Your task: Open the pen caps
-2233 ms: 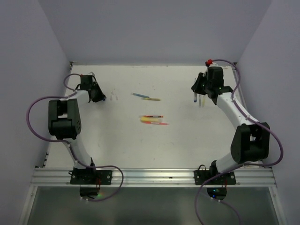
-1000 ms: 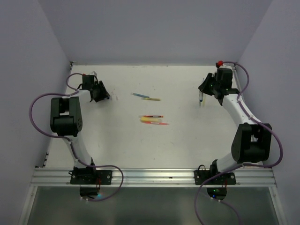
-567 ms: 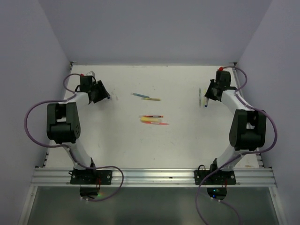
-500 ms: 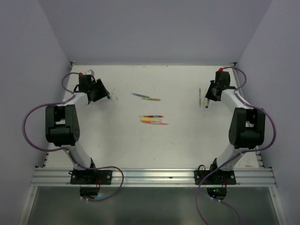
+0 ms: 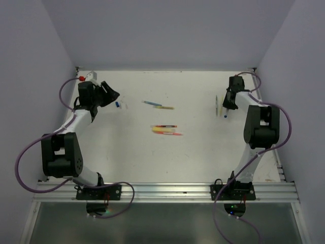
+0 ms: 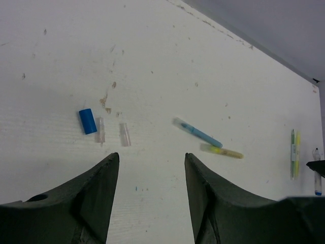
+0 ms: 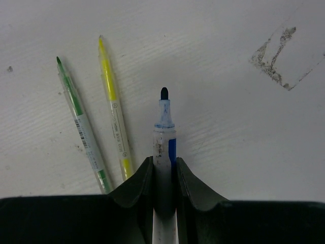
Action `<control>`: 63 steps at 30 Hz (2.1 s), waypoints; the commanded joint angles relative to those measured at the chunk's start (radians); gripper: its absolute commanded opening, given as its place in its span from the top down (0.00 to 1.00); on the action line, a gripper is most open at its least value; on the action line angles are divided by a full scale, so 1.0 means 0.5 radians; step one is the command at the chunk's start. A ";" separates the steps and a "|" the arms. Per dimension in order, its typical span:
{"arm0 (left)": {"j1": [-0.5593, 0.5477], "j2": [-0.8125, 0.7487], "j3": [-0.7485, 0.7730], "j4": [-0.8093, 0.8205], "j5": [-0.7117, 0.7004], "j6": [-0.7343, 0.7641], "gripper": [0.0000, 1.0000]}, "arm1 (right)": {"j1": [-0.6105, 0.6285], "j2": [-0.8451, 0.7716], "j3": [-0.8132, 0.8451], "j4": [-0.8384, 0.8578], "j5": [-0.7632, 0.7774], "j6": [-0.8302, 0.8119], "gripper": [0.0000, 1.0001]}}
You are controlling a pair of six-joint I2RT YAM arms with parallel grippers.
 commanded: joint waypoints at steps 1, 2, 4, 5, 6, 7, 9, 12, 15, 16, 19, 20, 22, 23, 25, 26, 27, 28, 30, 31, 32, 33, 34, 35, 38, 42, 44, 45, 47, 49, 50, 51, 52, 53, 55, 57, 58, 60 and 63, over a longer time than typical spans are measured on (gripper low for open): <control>-0.016 -0.114 -0.051 0.185 0.107 -0.073 0.43 | 0.004 0.062 0.077 -0.020 0.070 -0.019 0.94; -0.019 -0.124 -0.058 0.188 0.110 -0.079 0.43 | 0.004 0.080 0.083 -0.016 0.076 -0.016 0.94; -0.028 -0.142 -0.073 0.200 0.131 -0.094 0.43 | 0.007 0.120 0.089 -0.013 0.073 -0.013 0.94; -0.034 -0.148 -0.079 0.207 0.141 -0.098 0.43 | 0.004 0.130 0.095 -0.010 0.079 -0.013 0.94; -0.043 -0.154 -0.085 0.225 0.147 -0.104 0.43 | 0.004 0.136 0.098 0.005 0.079 -0.013 0.94; -0.049 -0.163 -0.091 0.228 0.153 -0.104 0.43 | 0.004 0.148 0.095 0.020 0.082 -0.016 0.94; -0.071 -0.167 -0.097 0.228 0.156 -0.101 0.43 | 0.004 0.160 0.104 0.042 0.079 -0.016 0.91; -0.086 -0.185 -0.119 0.237 0.156 -0.098 0.43 | 0.004 0.185 0.123 0.033 0.073 -0.013 0.90; -0.086 -0.209 -0.153 0.256 0.156 -0.095 0.43 | 0.004 0.182 0.117 0.036 0.076 -0.010 0.85; -0.086 -0.210 -0.156 0.253 0.159 -0.098 0.42 | 0.007 0.182 0.114 0.036 0.073 -0.010 0.84; -0.086 -0.216 -0.165 0.265 0.171 -0.101 0.42 | 0.004 0.176 0.110 0.036 0.052 -0.004 0.83; -0.089 -0.216 -0.174 0.268 0.174 -0.101 0.42 | 0.004 0.173 0.098 0.045 0.046 -0.001 0.81; -0.089 -0.222 -0.177 0.265 0.178 -0.101 0.42 | 0.004 0.176 0.101 0.048 0.043 -0.001 0.78; -0.089 -0.225 -0.177 0.265 0.178 -0.098 0.42 | 0.004 0.176 0.107 0.048 0.043 -0.001 0.76; -0.089 -0.234 -0.180 0.256 0.174 -0.092 0.42 | 0.004 0.185 0.117 0.027 0.037 0.002 0.72; -0.089 -0.234 -0.180 0.250 0.171 -0.088 0.42 | 0.007 0.185 0.117 0.033 0.033 -0.001 0.71; -0.089 -0.240 -0.183 0.250 0.174 -0.085 0.42 | 0.004 0.185 0.117 0.027 0.033 0.002 0.70; -0.089 -0.240 -0.183 0.247 0.171 -0.085 0.42 | 0.004 0.185 0.117 0.030 0.030 0.006 0.70; -0.089 -0.246 -0.186 0.246 0.184 -0.085 0.41 | 0.004 0.185 0.113 0.030 0.024 0.003 0.67; -0.089 -0.249 -0.193 0.246 0.187 -0.085 0.41 | 0.004 0.185 0.113 0.030 0.024 0.006 0.67; -0.089 -0.252 -0.196 0.243 0.187 -0.082 0.41 | 0.004 0.185 0.117 0.027 0.027 0.006 0.67; -0.089 -0.262 -0.196 0.243 0.181 -0.082 0.41 | 0.004 0.185 0.117 0.027 0.027 0.003 0.67; -0.089 -0.262 -0.199 0.243 0.178 -0.085 0.41 | 0.004 0.176 0.117 0.030 0.021 0.003 0.67; -0.089 -0.262 -0.199 0.243 0.181 -0.085 0.41 | 0.004 0.176 0.110 0.036 0.018 0.003 0.67; -0.092 -0.268 -0.193 0.237 0.196 -0.088 0.41 | 0.004 0.154 0.101 0.039 0.024 0.009 0.67; -0.096 -0.308 -0.199 0.225 0.233 -0.088 0.40 | 0.007 0.032 -0.003 0.170 0.043 0.018 0.66; -0.099 -0.314 -0.199 0.210 0.248 -0.088 0.40 | 0.004 -0.005 0.000 0.168 0.046 0.018 0.63; -0.099 -0.317 -0.202 0.207 0.263 -0.095 0.40 | 0.004 -0.014 0.003 0.156 0.046 0.015 0.61; -0.099 -0.338 -0.223 0.216 0.279 -0.107 0.40 | 0.004 -0.048 0.003 0.146 0.046 0.009 0.60; -0.102 -0.351 -0.242 0.228 0.279 -0.119 0.39 | 0.004 -0.091 -0.012 0.149 0.052 0.012 0.60; -0.105 -0.366 -0.254 0.243 0.279 -0.125 0.39 | 0.010 -0.115 -0.031 0.152 0.049 0.015 0.60; -0.108 -0.369 -0.266 0.243 0.279 -0.128 0.39 | 0.013 -0.176 -0.040 0.155 0.046 0.015 0.60; -0.108 -0.372 -0.269 0.240 0.279 -0.128 0.39 | 0.022 -0.210 -0.055 0.155 0.040 0.012 0.60; -0.108 -0.384 -0.275 0.240 0.282 -0.128 0.39 | 0.049 -0.241 -0.061 0.168 0.030 -0.010 0.60; -0.108 -0.391 -0.288 0.243 0.279 -0.128 0.39 | 0.159 -0.324 -0.052 0.201 -0.018 -0.086 0.57; -0.108 -0.391 -0.303 0.250 0.276 -0.134 0.39 | 0.249 -0.327 0.003 0.217 -0.171 -0.181 0.54; -0.108 -0.394 -0.321 0.262 0.276 -0.137 0.39 | 0.301 -0.261 0.131 0.192 -0.278 -0.236 0.54; -0.108 -0.400 -0.340 0.271 0.279 -0.147 0.39 | 0.485 -0.162 0.285 0.085 -0.280 -0.380 0.54; -0.108 -0.440 -0.386 0.271 0.245 -0.150 0.39 | 0.712 0.046 0.552 0.011 -0.362 -0.537 0.54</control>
